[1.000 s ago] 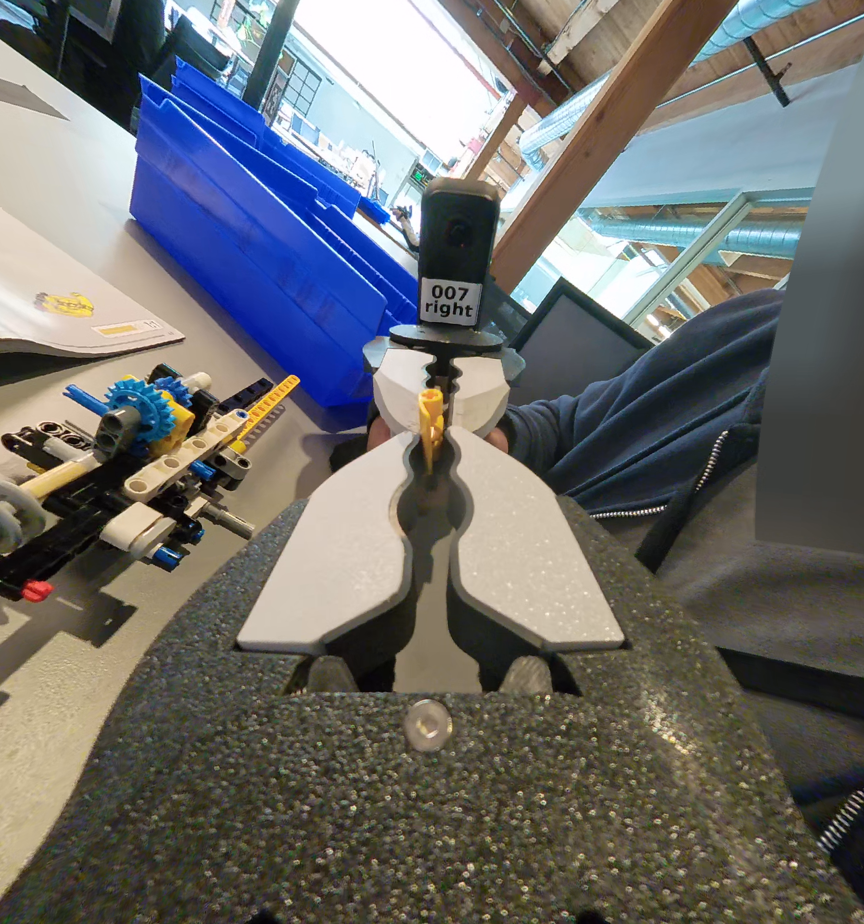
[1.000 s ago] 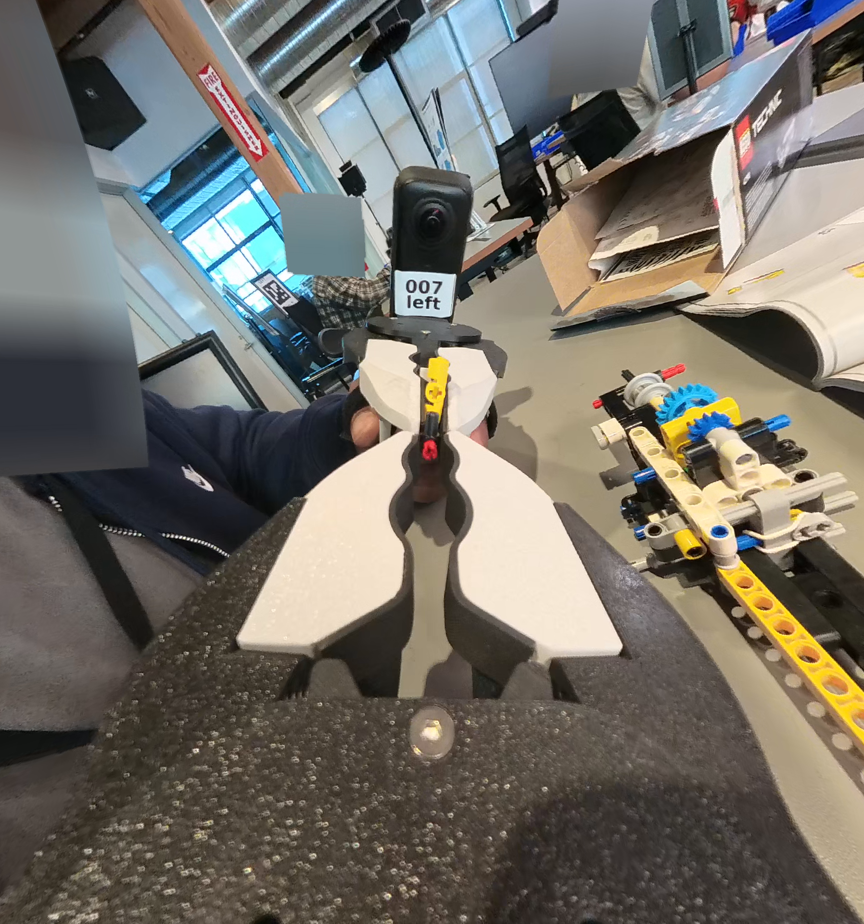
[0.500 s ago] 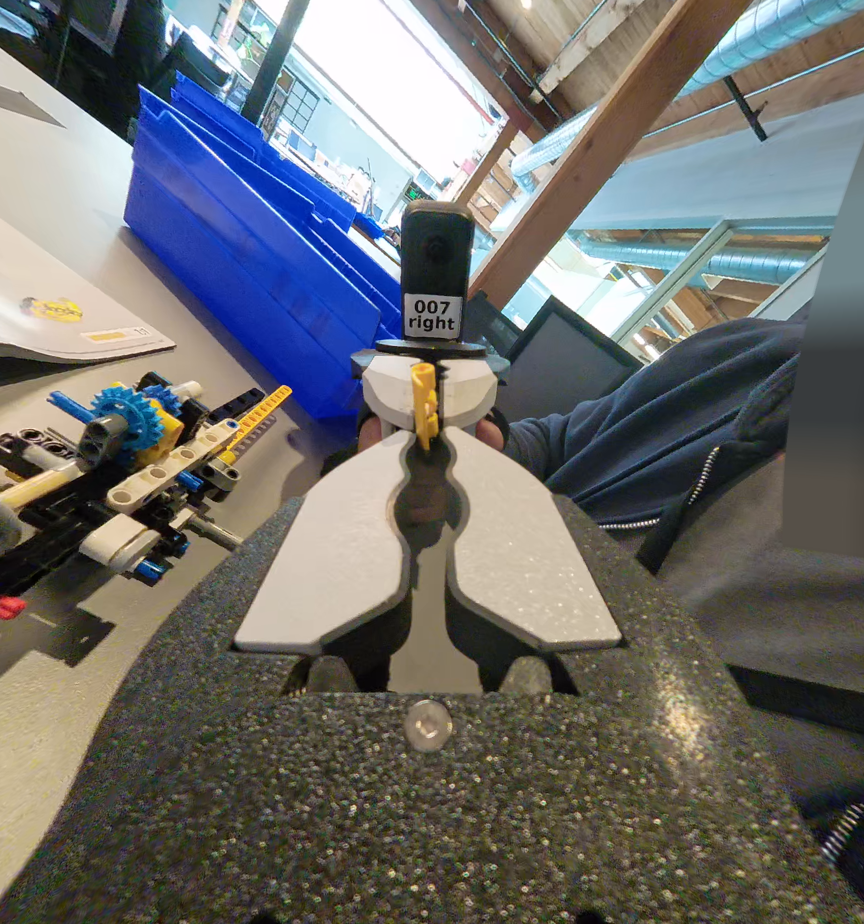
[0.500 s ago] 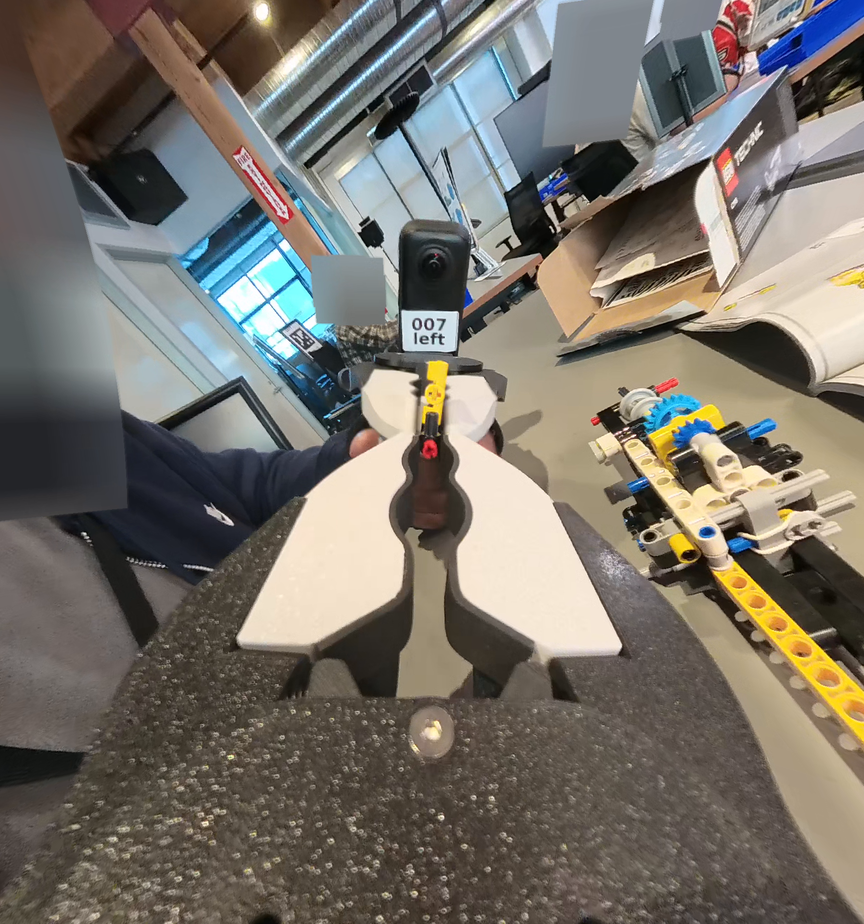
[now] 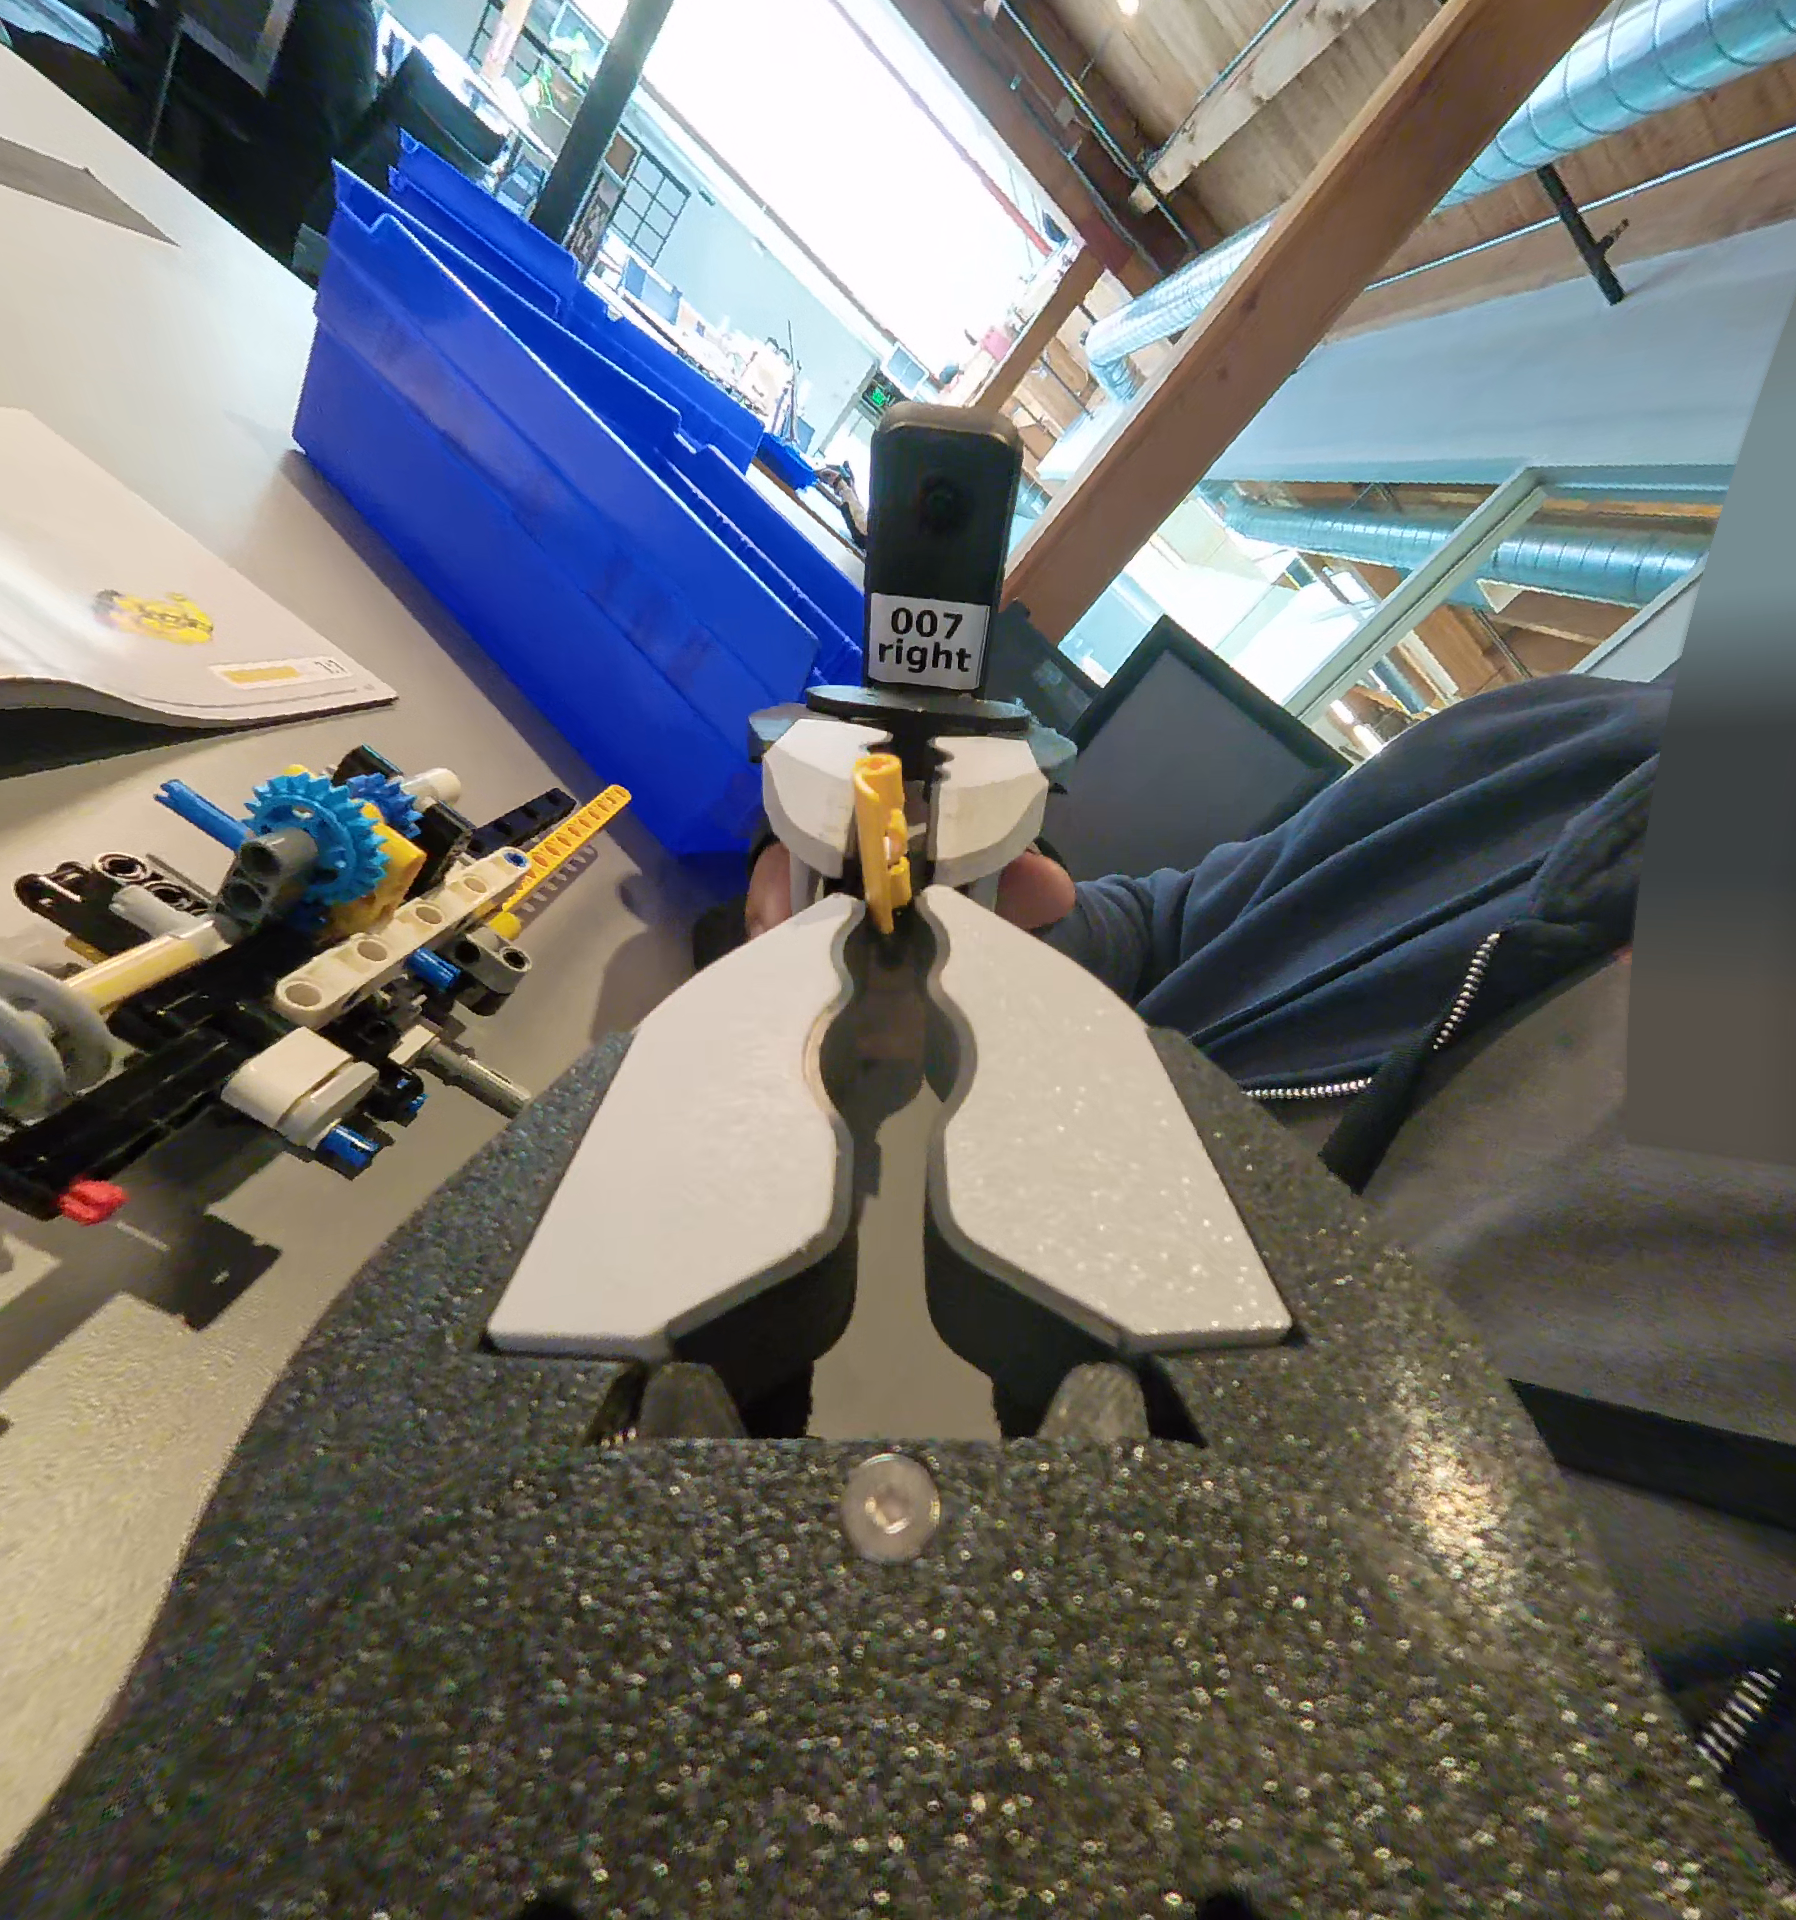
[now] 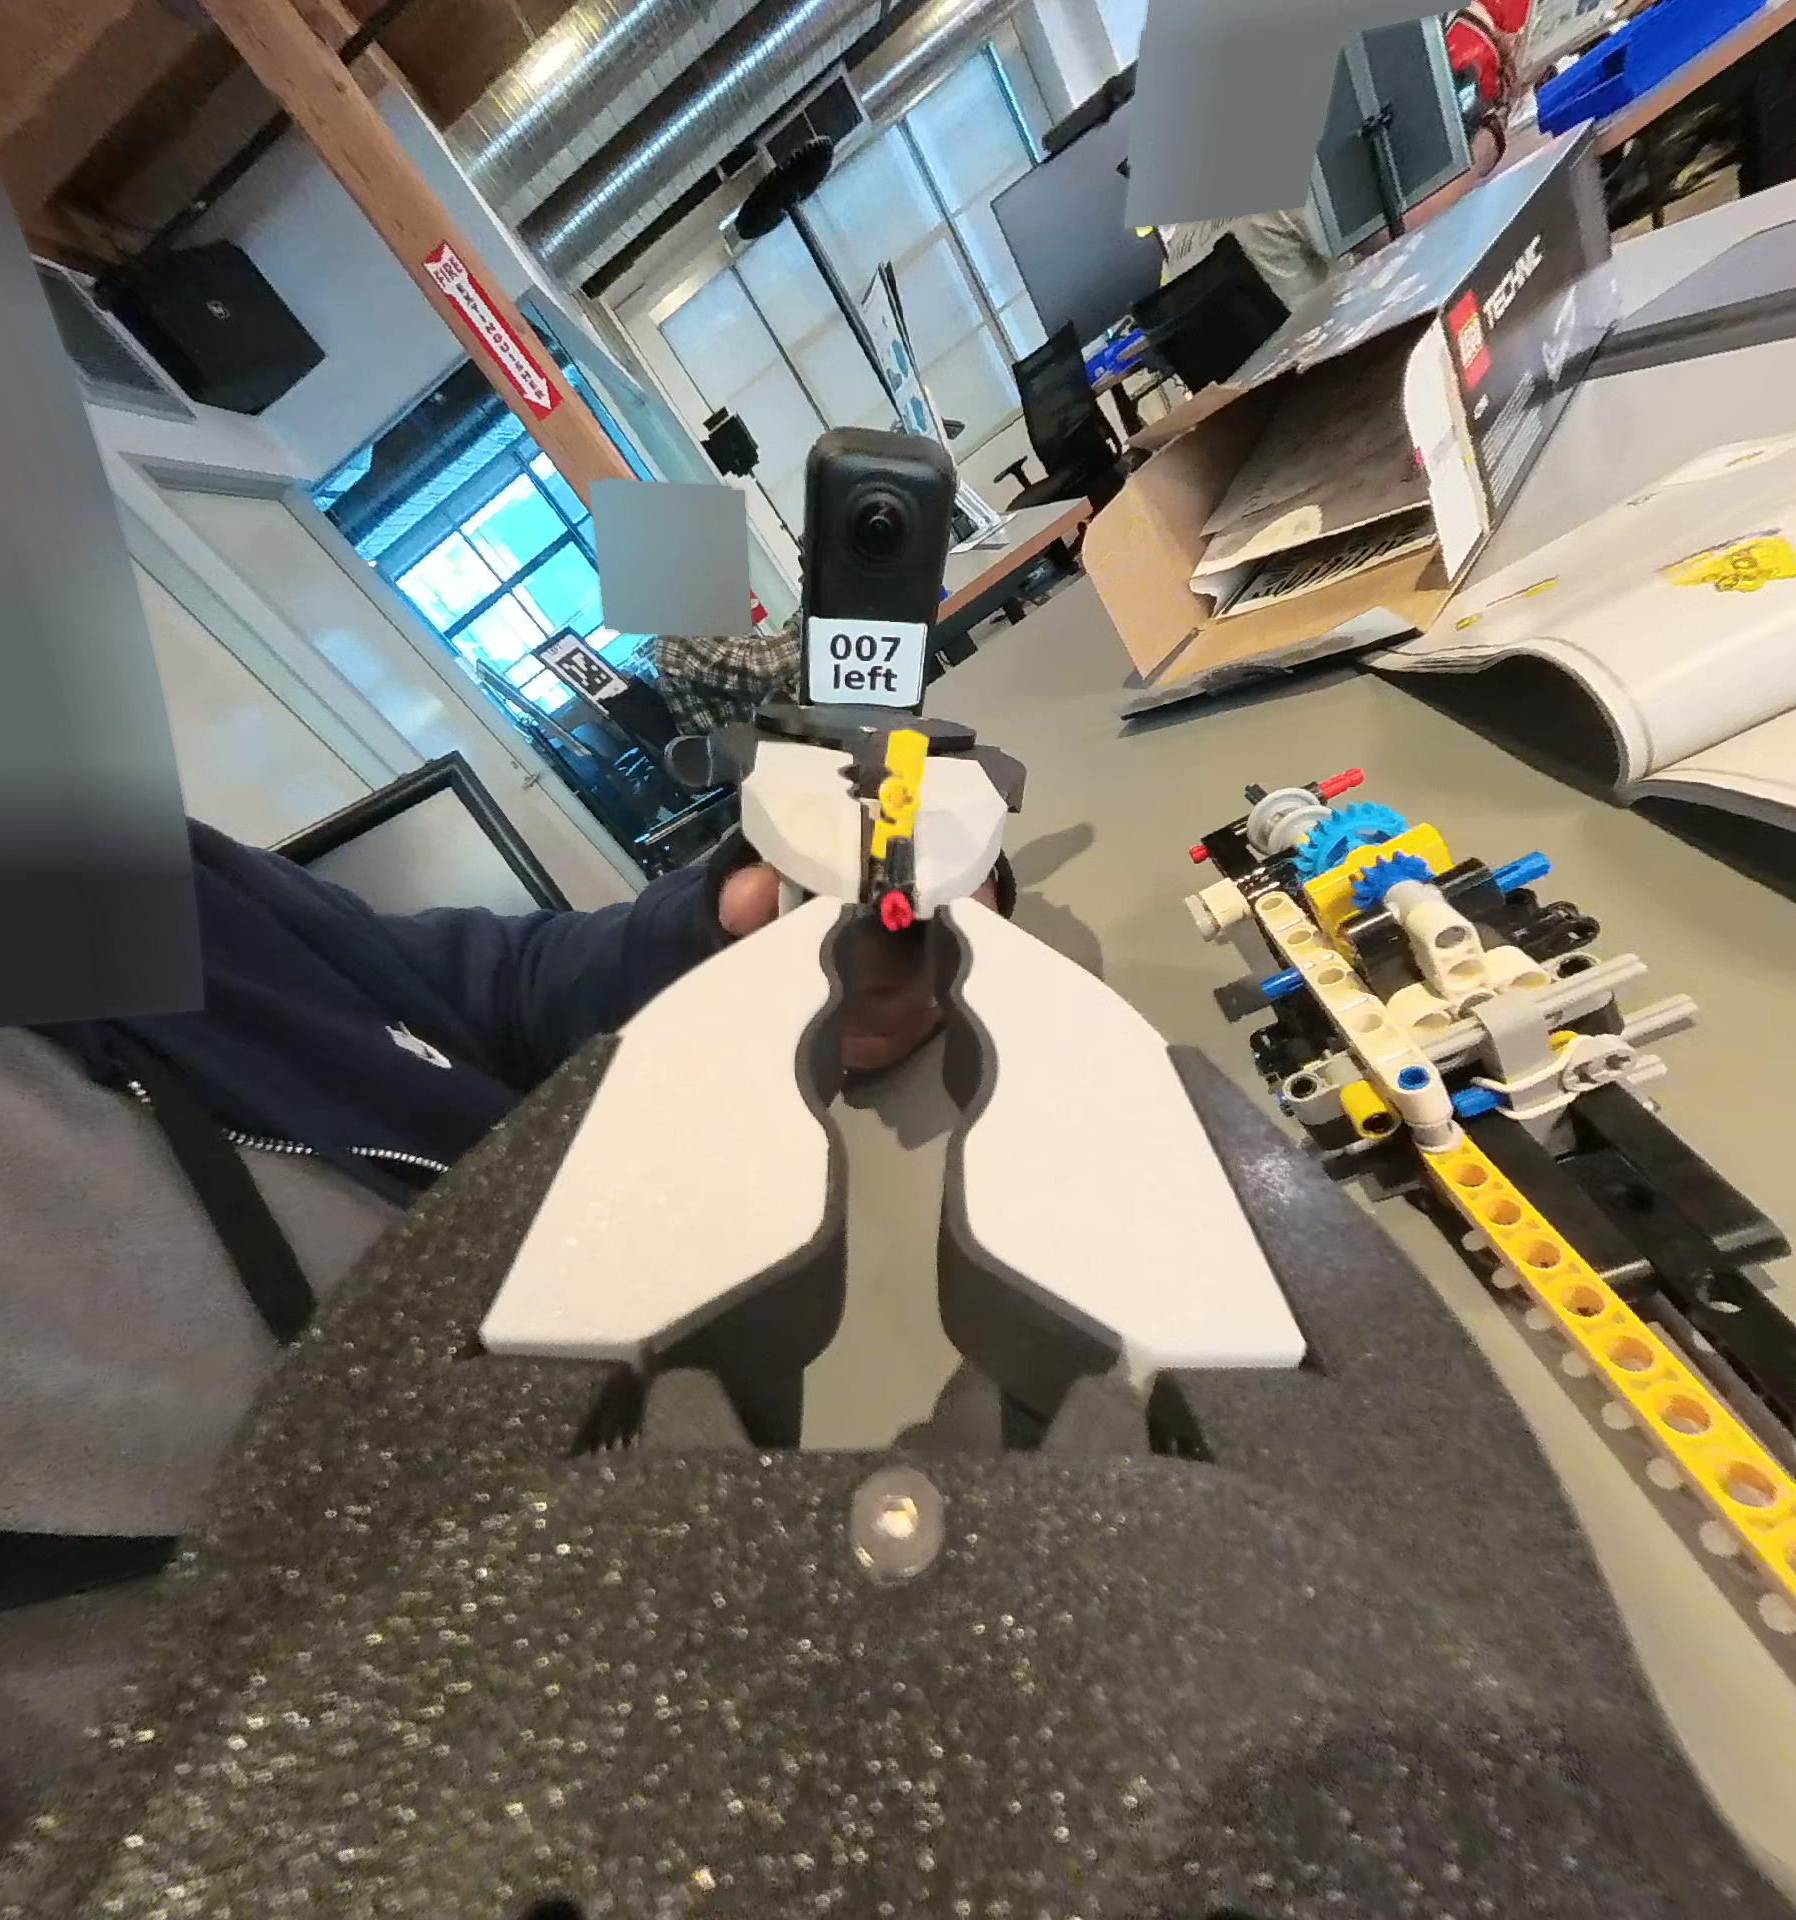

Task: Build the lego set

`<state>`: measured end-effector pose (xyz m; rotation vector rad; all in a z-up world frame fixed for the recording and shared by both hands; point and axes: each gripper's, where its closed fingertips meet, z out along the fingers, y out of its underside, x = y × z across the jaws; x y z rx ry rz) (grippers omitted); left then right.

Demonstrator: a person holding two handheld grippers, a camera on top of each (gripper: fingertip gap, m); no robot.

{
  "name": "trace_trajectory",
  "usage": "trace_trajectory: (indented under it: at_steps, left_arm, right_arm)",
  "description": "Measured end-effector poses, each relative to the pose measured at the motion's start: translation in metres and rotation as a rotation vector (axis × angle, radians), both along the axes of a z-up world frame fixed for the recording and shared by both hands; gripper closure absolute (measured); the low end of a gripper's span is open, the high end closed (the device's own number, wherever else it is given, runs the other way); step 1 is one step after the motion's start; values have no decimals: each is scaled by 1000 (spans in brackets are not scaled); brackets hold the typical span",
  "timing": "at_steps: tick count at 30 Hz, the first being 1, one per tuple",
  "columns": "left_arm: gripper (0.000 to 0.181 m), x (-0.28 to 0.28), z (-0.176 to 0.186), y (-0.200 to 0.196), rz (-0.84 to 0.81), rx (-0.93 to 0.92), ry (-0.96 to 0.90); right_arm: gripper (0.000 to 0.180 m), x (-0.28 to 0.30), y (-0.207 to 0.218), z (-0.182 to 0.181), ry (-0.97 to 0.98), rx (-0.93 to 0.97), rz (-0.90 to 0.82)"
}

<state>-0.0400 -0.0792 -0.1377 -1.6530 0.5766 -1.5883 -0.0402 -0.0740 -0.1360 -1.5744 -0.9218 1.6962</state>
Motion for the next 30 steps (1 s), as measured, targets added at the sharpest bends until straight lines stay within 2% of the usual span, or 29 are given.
trace_trajectory:
  at_steps: [30]
  left_arm:
    - [173,-18,5,16,76,-59,-90]
  right_arm:
    - [166,4,9,-4,-22,-16,-27]
